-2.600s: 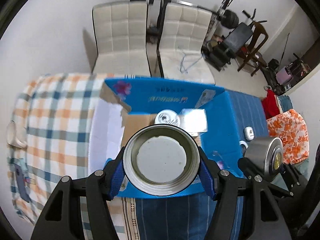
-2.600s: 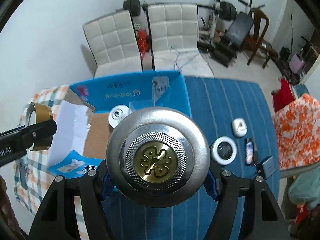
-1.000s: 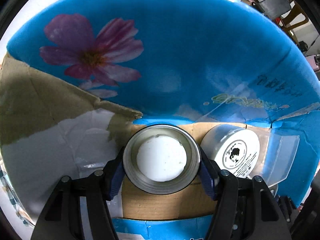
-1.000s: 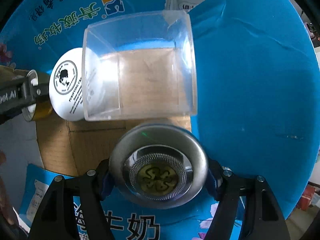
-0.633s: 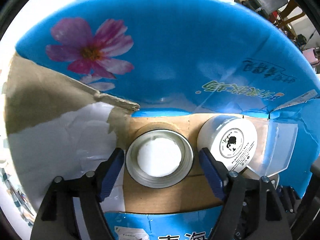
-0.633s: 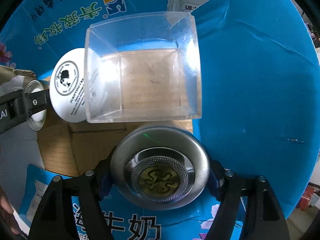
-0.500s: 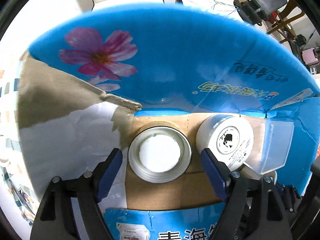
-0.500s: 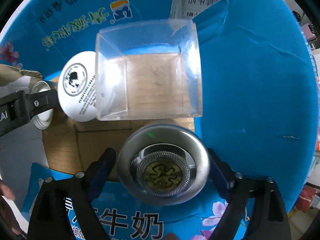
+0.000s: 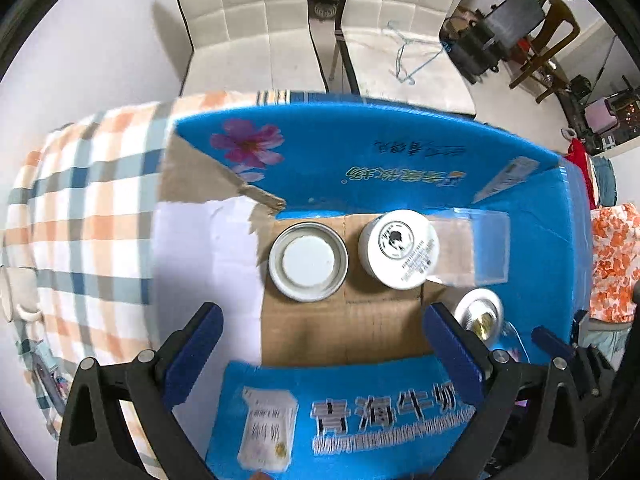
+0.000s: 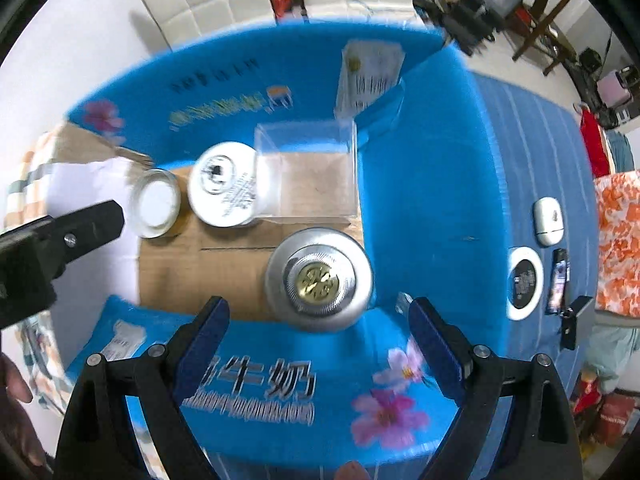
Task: Organize rigid objects
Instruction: 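Lift both tools out of the blue box toward the remaining items, then grasp the round black-and-white compact with the left tool while the right tool grasps the grey PISEN power bank, then carry the compact and power bank over the blue box with both tools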
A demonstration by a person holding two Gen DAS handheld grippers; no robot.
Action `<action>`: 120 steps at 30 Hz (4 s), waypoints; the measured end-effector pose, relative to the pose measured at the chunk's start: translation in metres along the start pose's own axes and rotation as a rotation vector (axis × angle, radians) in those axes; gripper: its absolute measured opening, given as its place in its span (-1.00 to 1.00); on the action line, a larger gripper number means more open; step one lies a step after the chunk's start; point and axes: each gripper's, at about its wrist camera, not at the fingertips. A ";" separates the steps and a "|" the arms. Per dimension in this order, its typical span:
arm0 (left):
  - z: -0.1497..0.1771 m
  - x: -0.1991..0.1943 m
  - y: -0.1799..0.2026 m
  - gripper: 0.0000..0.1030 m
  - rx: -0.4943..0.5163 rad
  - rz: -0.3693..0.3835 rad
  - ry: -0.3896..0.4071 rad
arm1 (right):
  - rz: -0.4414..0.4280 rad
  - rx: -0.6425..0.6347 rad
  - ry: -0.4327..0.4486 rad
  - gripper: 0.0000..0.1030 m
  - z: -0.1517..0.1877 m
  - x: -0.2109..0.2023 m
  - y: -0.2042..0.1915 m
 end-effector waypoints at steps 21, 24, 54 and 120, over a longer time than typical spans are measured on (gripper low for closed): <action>0.100 -0.138 0.036 0.99 -0.044 -0.022 0.243 | -0.154 -0.123 0.254 0.81 0.097 -0.135 0.010; 0.108 -0.143 0.049 0.99 -0.035 -0.017 0.256 | -0.163 -0.131 0.264 0.81 0.106 -0.145 0.022; 0.040 0.036 0.347 0.99 0.338 0.010 -0.034 | -0.017 0.417 0.064 0.81 0.141 0.000 0.380; 0.090 0.024 0.342 0.42 0.416 0.039 0.071 | 0.011 0.361 0.175 0.56 0.150 -0.014 0.359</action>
Point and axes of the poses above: each gripper's, at about its wrist camera, not at the fingertips, and x roughly the way its jaws point, y to its right, z to its underside, and after that the axes turned 6 degrees about -y, right-handed
